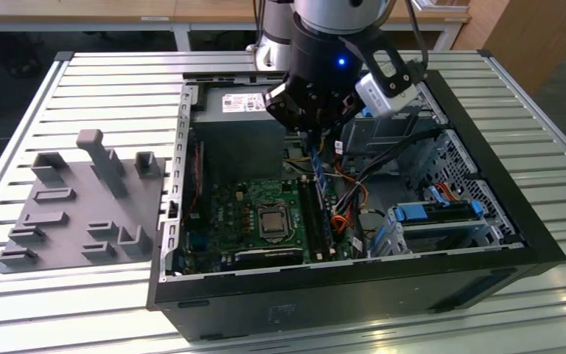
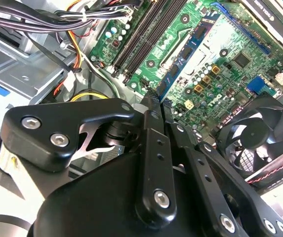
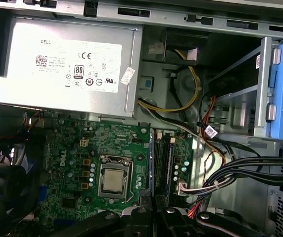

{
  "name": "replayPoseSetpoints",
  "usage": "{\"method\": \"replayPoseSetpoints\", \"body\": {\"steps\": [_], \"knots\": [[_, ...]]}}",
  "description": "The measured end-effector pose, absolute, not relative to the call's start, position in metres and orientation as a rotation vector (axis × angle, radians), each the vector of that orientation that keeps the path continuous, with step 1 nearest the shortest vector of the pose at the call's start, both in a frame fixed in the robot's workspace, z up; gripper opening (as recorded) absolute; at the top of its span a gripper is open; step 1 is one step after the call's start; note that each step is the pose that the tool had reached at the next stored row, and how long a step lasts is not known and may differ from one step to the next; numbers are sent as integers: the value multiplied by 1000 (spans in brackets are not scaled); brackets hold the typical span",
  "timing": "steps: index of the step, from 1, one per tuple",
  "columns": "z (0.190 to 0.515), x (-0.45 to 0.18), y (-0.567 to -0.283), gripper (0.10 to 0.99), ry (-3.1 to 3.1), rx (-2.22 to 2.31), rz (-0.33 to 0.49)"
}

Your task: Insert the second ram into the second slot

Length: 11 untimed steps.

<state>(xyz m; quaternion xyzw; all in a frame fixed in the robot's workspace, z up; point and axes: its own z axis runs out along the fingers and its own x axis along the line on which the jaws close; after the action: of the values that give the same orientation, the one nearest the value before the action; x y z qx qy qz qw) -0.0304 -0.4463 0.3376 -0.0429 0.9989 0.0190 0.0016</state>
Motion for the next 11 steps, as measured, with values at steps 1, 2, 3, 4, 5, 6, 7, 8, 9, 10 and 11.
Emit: {"method": "replayPoseSetpoints", "body": {"steps": [1,2,3,4,5,6,7,8,9,10,11], "knots": [[337,-30,-447,137,3135,-134,59],[337,-30,-447,137,3135,-134,59],[337,-30,-447,137,3135,-133,60],[337,-30,-448,137,3135,-133,59],[336,-30,-448,137,3135,-133,59],[336,-30,-448,137,3135,-132,59],[336,-30,-448,137,3135,-132,59],[336,-30,-448,137,3136,-132,59],[335,-30,-448,137,3136,-131,59],[335,-30,-448,137,3136,-131,59],[335,-30,-449,137,3136,-131,59]]}}
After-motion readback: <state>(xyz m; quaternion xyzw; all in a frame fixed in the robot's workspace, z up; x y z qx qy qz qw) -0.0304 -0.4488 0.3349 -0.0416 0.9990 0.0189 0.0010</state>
